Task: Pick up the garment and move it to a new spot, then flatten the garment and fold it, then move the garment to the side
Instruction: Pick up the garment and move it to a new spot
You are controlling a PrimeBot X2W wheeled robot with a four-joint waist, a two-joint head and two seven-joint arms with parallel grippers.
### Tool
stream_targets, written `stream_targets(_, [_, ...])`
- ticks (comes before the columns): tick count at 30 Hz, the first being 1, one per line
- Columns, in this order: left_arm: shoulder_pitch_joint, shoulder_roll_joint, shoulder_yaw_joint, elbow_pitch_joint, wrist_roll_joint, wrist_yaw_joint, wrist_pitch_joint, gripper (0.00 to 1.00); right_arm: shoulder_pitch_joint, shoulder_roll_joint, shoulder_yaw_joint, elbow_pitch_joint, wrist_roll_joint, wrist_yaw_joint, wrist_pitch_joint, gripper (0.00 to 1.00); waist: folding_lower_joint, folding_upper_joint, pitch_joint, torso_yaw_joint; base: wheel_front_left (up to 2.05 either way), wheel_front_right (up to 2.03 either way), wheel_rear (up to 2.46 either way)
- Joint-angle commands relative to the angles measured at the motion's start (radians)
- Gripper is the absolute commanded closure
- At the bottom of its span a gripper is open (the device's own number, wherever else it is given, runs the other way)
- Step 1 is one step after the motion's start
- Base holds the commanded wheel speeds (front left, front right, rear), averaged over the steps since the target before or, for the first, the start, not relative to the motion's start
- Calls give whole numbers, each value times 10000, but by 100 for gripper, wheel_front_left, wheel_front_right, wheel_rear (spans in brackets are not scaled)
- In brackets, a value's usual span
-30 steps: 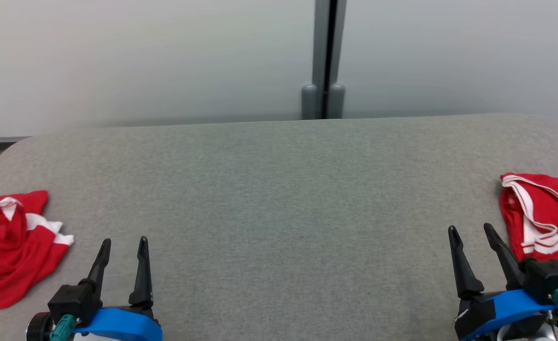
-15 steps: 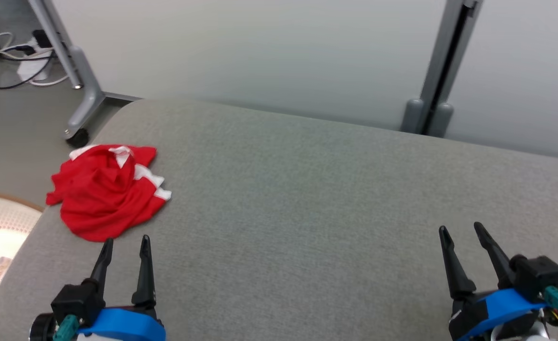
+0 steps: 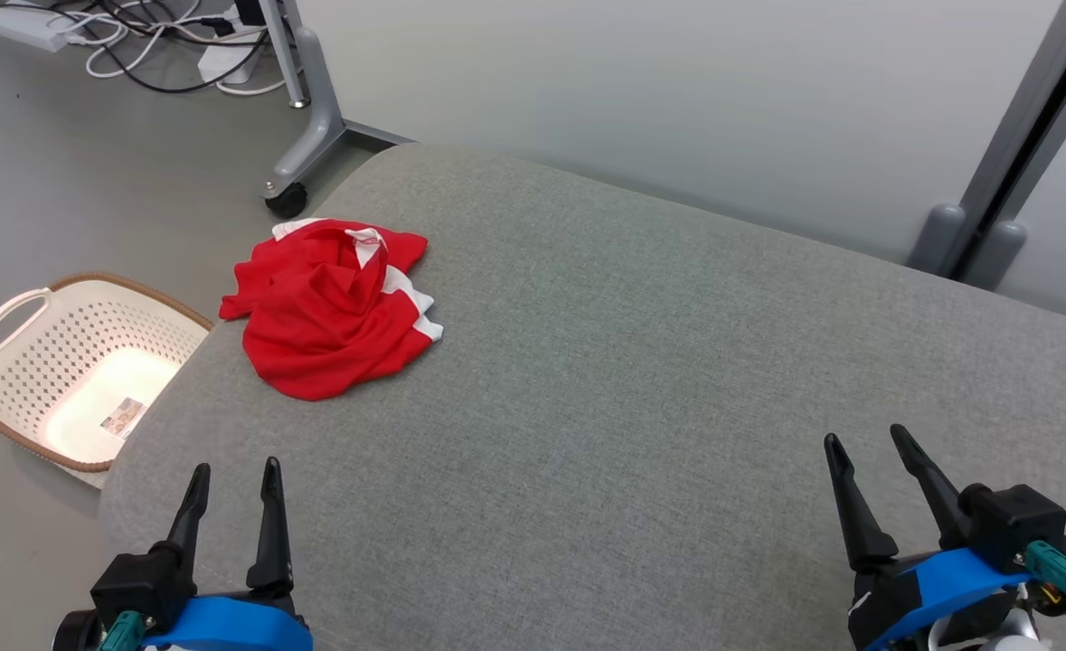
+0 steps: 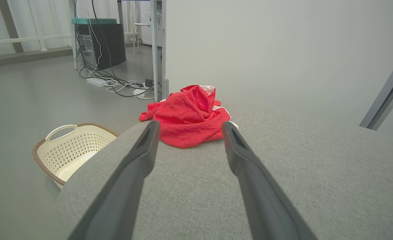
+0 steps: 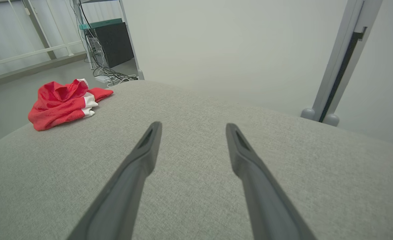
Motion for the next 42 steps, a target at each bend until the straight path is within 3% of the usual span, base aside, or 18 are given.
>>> stream_targets(1, [72,1,44,-54,44,-30,-47,0,-146,-7,2,-25,20,2,14,0,-1,0,58,112,0,0,0])
stream_targets(14, [-67,-79,449,-520,-28,40,-47,0,-230,10,32,-58,-14,3,11,0,-1,0,269,-98,0,0,0])
stream_targets(17, [-529,126,657,-588,-253,28,71,0,-328,-66,75,-184,-76,2,36,0,-1,0,567,-208,0,0,0])
stream_targets(24, [-2517,1158,1489,-421,-920,128,1618,0,-866,-222,289,-661,-211,3,219,0,-1,0,1744,-856,0,0,0])
stream_targets(33, [-4559,2604,2487,1257,-1792,303,3493,0,-1959,-554,1051,-1187,-321,2,471,0,-1,0,3710,-2454,0,0,0])
stream_targets(37, [-4932,2993,2761,1882,-2079,540,4361,0,-2320,-666,1150,-1389,-357,2,477,0,-1,0,4460,-3045,0,0,0])
stream_targets(42, [-5076,3265,3140,2802,-2417,1187,5774,0,-2537,-728,1233,-1541,-402,3,420,0,-1,0,5016,-3653,0,0,0])
